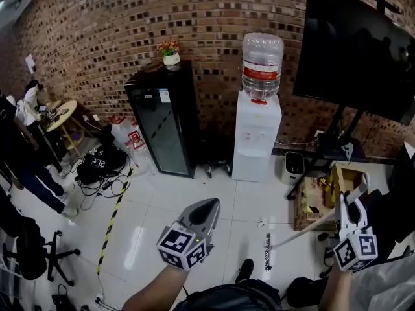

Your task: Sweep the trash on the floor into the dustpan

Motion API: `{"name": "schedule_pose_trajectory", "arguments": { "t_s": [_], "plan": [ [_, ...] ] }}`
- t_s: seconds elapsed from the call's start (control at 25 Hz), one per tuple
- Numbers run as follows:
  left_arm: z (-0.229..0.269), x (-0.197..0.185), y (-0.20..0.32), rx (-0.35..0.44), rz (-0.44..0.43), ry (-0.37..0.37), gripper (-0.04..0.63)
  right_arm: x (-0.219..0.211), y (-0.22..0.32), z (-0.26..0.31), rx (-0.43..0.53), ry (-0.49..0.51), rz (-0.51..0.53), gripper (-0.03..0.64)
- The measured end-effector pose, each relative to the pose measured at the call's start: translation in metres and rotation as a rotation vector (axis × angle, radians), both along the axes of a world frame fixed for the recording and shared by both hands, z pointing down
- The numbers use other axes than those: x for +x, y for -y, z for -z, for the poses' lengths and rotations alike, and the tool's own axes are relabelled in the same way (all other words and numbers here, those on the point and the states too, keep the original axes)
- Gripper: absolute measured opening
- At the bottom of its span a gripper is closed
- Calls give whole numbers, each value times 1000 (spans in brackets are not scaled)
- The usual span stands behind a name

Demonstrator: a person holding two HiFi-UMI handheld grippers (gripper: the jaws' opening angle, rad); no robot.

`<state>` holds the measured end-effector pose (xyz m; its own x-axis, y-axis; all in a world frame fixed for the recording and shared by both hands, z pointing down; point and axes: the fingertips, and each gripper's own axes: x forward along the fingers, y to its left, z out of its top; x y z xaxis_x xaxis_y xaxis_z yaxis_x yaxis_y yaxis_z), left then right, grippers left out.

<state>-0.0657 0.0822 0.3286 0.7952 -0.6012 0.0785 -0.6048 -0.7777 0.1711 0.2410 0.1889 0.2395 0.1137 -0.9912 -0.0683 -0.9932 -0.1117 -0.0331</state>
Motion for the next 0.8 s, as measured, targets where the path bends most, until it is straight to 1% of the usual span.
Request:
{"name": "schedule_pose_trajectory", "arguments": {
  "t_s": [0.2,0.32,0.52,0.64,0.8],
  "plan": [
    [8,55,56,7,6,9,11,41,51,-7,5,29,28,106],
    [6,91,86,9,-4,31,11,69,83,-13,4,61,36,106],
    [4,141,126,4,3,43,11,106,126,-14,7,71,81,106],
    [-2,160,147,-11,1,41,11,117,149,-21,-3,68,104,106],
    [-1,174,174,-21,-23,38,11,122,175,-29,-14,58,90,106]
  ]
}}
